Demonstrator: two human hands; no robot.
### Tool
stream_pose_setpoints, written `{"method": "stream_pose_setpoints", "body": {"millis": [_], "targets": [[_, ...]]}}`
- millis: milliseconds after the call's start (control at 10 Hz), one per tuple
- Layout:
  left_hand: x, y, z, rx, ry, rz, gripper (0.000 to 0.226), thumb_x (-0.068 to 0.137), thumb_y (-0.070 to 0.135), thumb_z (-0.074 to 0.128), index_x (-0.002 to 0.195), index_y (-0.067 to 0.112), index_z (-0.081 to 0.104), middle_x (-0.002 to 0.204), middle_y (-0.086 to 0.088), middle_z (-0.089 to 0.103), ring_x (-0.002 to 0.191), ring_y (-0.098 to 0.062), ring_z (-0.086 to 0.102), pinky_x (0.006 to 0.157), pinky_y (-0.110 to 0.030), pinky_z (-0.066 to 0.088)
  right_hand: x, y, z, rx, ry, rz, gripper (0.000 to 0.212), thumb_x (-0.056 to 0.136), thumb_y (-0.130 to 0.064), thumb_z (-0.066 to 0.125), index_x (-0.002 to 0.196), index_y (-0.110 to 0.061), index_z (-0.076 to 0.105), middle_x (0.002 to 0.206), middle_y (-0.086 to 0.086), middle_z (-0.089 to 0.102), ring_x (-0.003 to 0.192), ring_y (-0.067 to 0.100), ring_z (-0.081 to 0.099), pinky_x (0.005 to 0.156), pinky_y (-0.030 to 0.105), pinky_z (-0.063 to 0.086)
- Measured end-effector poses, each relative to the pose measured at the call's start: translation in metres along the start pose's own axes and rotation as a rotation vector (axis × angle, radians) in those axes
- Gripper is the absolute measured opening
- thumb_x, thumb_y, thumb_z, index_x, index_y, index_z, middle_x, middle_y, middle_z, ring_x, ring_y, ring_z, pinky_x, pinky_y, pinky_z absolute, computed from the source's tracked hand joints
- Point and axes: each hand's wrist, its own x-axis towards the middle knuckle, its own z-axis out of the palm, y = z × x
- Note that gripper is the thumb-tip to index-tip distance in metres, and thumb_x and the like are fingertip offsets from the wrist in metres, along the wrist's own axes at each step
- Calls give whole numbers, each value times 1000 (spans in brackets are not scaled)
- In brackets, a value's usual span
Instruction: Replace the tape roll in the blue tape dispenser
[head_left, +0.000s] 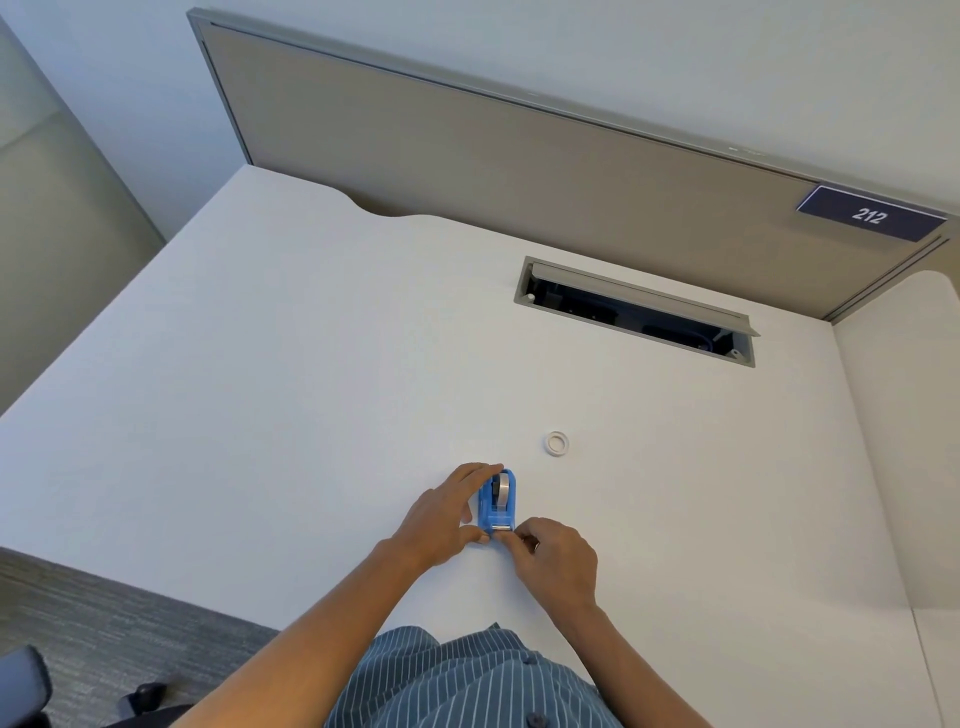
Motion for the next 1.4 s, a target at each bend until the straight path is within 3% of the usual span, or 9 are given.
{"method": "stream_pose_setpoints", "body": {"millis": [300, 700, 800, 900, 1000, 1100, 1200, 1300, 1400], "targets": [[0, 0, 1, 3, -4, -7, 94, 80, 30, 88, 155, 45, 32, 156, 23, 38, 85, -14, 64, 92, -33, 58, 4, -3, -5, 33, -78, 42, 31, 90, -55, 75, 85, -25, 78, 79, -8, 76, 73, 13, 66, 63, 29, 49], [-1, 5, 4, 54, -11, -30, 97, 84, 19, 84, 160, 37, 27, 162, 19, 32, 86, -11, 58, 85, -20, 47, 7, -2, -5, 56, -131, 80, 31, 87, -54, 77, 82, -23, 74, 73, -8, 71, 67, 12, 59, 57, 22, 39], [-1, 6, 7, 152, 0, -4, 100, 86, 24, 82, 164, 34, 19, 166, 13, 29, 119, -15, 57, 102, -29, 51, 6, -1, -5, 45, -131, 64, 30, 90, -52, 74, 83, -23, 73, 74, -8, 70, 70, 14, 63, 60, 25, 43], [-2, 3, 11, 210, 14, 10, 107, 87, 28, 81, 165, 36, 7, 168, 11, 25, 139, -18, 47, 112, -40, 48, 5, 0, -6, 39, -126, 46, 27, 93, -51, 72, 84, -25, 73, 73, -12, 64, 70, 12, 59, 56, 21, 38], [-9, 10, 14, 223, 65, -4, 113, 89, 34, 79, 164, 32, -5, 166, 7, 31, 132, -19, 49, 108, -39, 47, 2, 6, -8, 35, -109, 22, 24, 95, -49, 70, 86, -26, 73, 73, -14, 62, 70, 9, 57, 55, 17, 34], [-18, 13, 15, 249, 113, -27, 113, 89, 49, 74, 165, 27, -7, 171, 4, 20, 145, -20, 37, 115, -41, 38, -2, 16, -11, 51, -64, -44, 18, 96, -47, 70, 95, -30, 75, 87, -14, 73, 77, 8, 62, 62, 13, 39], [-22, 8, 17, 260, 140, -34, 112, 87, 68, 64, 166, 24, -3, 174, 4, 8, 157, -21, 23, 123, -43, 29, -6, 24, -12, 95, 7, -97, 18, 95, -47, 72, 98, -29, 74, 90, -16, 72, 77, 6, 64, 63, 5, 38], [-25, 2, 22, 288, 216, -73, 108, 89, 82, 41, 166, 23, -6, 176, 3, -2, 162, -19, 5, 130, -42, 13, -8, 31, -15, 94, 80, -166, 27, 101, -42, 65, 121, -27, 72, 117, -13, 74, 103, 5, 69, 85, 6, 44], [-27, 2, 23, 329, 253, -93, 100, 92, 82, 19, 165, 20, -11, 175, 1, -11, 163, -20, -8, 132, -51, 8, -1, 38, -14, 64, 138, -226, 40, 105, -41, 56, 142, -25, 62, 144, -8, 64, 133, 12, 59, 110, 20, 40]]}}
